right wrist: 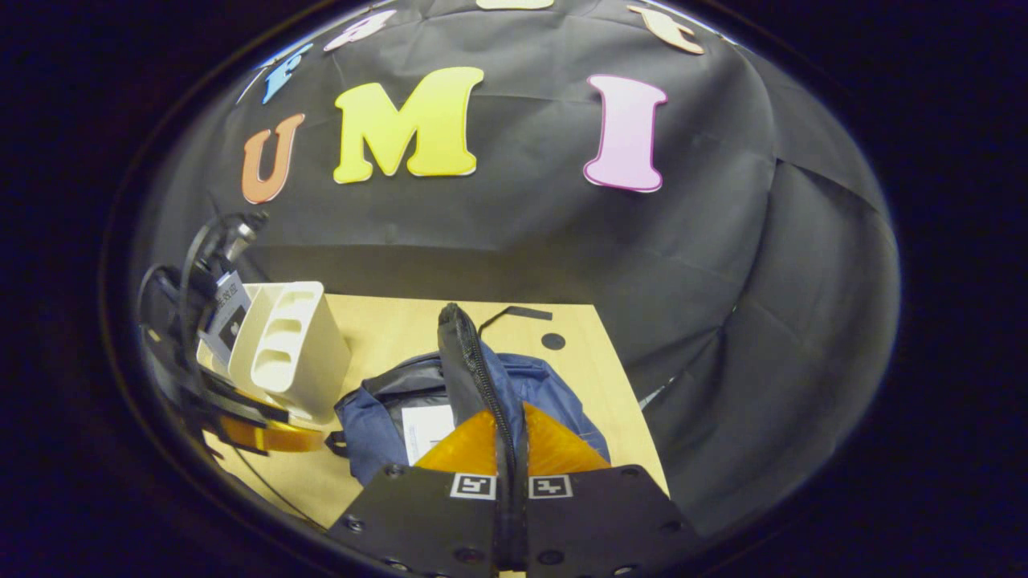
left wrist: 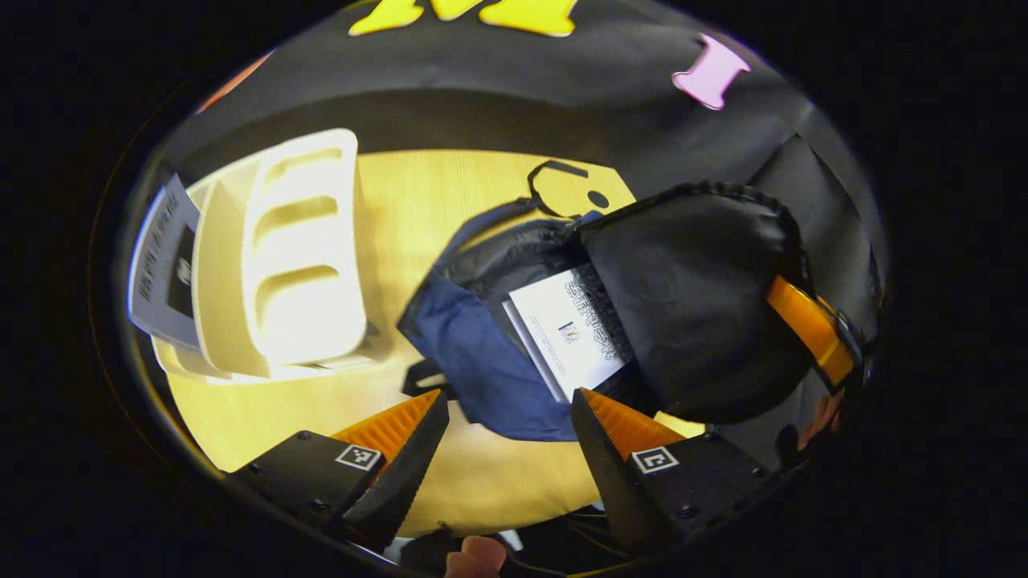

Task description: Open the schoolbag, grab two books from the bookshelf and put them into the schoolbag.

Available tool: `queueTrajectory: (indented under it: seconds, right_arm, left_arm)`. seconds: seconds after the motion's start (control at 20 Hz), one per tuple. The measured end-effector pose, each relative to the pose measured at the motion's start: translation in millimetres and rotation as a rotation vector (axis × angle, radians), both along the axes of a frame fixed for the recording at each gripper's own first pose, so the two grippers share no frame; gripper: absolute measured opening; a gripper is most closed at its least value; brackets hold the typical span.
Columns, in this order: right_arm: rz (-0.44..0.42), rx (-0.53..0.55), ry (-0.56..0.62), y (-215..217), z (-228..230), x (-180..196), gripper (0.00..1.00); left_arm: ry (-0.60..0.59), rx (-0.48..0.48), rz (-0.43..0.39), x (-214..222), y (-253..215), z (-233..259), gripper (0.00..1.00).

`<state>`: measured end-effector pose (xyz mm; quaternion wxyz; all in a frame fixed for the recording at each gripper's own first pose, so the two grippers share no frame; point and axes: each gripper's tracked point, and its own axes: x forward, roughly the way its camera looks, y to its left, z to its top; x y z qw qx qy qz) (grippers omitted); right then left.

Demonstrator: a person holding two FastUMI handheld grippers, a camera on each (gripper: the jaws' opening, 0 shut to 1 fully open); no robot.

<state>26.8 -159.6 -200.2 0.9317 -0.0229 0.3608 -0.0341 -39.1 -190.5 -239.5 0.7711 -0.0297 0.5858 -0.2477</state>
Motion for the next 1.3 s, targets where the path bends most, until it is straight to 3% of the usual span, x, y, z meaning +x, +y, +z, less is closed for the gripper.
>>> queueTrajectory:
  seconds: [0.15, 0.4, 0.65, 0.9, 1.3]
  right_arm:
    - [0.011, -0.018, -0.003, 6.6, -0.4, -1.7, 0.0]
    - [0.026, -0.047, -0.001, 14.3, -2.2, -3.7, 0.0]
    - [0.001, -0.037, 0.0, 13.9, -1.1, -1.8, 0.0]
    - [-0.021, -0.036, 0.009, 12.3, -2.4, -4.4, 0.0]
    - [-0.066, -0.05, 0.031, 5.4, -7.1, -0.8, 0.0]
  left_arm:
    - [-0.086, 0.043, 0.042, 15.0, 44.5, 32.4, 0.97]
    - [-0.167, 0.169, 0.144, 52.3, 165.1, 86.6, 0.98]
    - [-0.141, 0.208, 0.232, 92.0, 249.5, 120.6, 0.97]
    - [-0.031, 0.195, 0.244, 123.0, 280.1, 98.8, 0.97]
    - [0.185, 0.211, 0.207, 151.3, 282.4, 32.4, 0.97]
